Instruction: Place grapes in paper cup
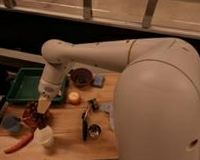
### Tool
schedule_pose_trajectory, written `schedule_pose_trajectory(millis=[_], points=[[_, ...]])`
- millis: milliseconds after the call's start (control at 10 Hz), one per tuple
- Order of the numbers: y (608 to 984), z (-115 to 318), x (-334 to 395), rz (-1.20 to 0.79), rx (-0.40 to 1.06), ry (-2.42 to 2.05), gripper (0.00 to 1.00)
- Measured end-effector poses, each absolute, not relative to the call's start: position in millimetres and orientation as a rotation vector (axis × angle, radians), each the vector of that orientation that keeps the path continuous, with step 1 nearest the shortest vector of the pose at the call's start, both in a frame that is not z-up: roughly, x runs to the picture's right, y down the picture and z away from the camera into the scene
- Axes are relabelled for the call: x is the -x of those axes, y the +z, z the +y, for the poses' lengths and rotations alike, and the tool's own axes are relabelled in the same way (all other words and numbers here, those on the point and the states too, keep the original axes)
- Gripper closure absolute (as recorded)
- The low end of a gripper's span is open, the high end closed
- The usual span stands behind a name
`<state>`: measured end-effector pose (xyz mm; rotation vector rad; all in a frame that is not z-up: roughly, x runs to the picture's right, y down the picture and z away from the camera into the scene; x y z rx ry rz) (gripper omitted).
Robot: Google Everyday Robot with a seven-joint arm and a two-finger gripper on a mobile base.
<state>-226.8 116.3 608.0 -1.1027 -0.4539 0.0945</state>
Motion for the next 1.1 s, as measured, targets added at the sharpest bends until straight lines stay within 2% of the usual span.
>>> schedule_pose_trajectory(millis=[600,700,800,1100], points=[[631,164,230,-0.5,1.211,0.138,1.0],[637,170,227,-0.507,1.217,0.153,0.96],[648,182,220,-0.52,1.225,0.183,0.83],[664,196,207,-0.54,1.237,0.234,0.55]])
